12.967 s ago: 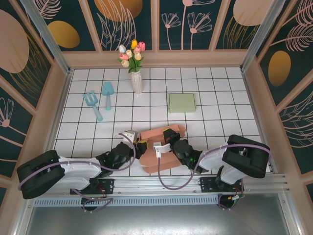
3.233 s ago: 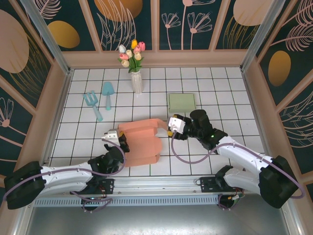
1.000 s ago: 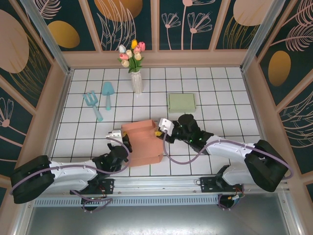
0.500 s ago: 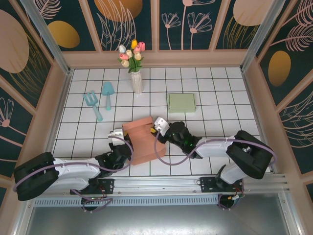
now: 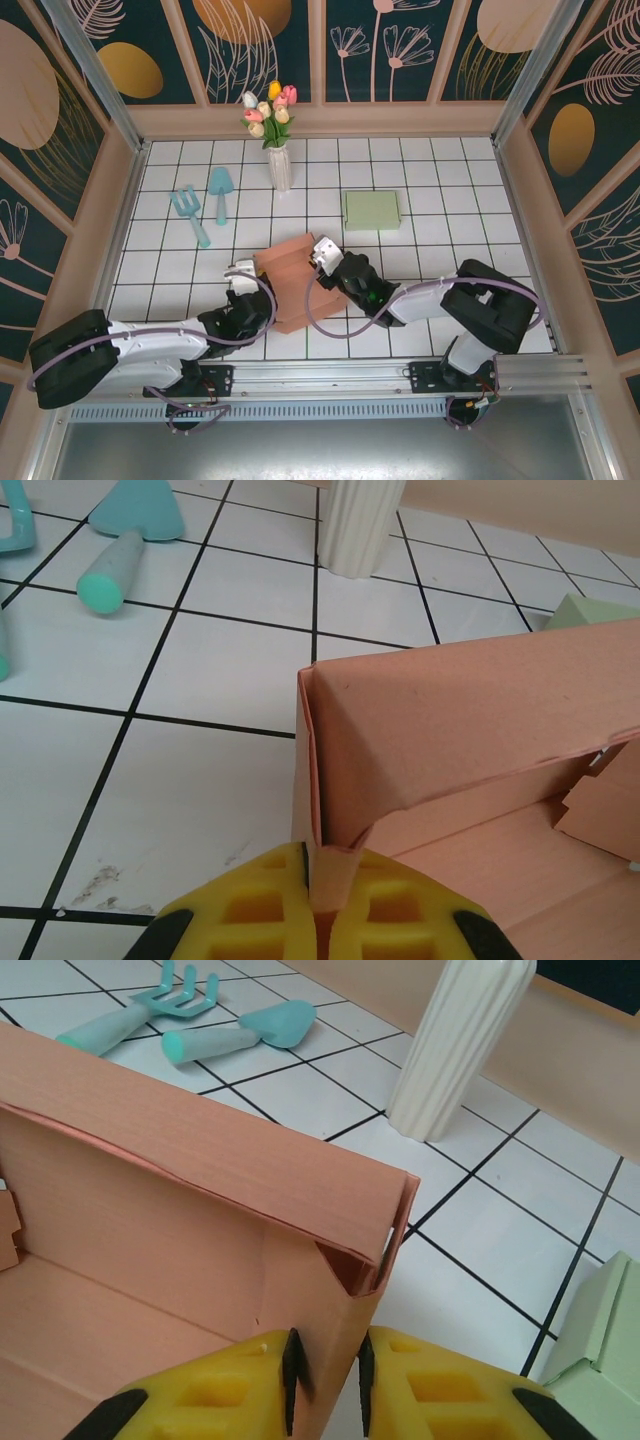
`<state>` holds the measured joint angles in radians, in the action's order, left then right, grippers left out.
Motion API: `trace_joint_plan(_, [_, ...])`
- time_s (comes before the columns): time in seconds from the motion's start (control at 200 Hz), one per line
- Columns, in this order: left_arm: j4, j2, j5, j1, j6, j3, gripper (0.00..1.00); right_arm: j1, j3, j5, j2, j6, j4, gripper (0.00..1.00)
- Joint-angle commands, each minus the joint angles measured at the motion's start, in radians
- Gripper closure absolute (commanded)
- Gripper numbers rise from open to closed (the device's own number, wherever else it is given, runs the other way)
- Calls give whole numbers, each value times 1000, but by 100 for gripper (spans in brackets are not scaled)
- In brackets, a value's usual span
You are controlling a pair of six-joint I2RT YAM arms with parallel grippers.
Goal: Fold the paper box
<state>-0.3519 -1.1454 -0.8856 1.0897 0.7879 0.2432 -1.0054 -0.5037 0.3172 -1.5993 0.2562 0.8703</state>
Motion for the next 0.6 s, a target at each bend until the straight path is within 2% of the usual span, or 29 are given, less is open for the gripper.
trace_joint_plan(0.0, [-6,-26,65,7,58,64,100,-16,-19,15,-32,14,57,73])
trace_joint_plan(0.27, [-32,-83,113,7,88,82,100,-16,-2,-16,-58,-6,125,74])
trace_joint_plan(0.445, [-51,-74,143,7,88,74,100,-3,-3,-16,-90,-29,131,71])
trace_joint_plan(0.596, [-41,-56,142,8,90,70,100,20,10,-64,-82,-76,139,70])
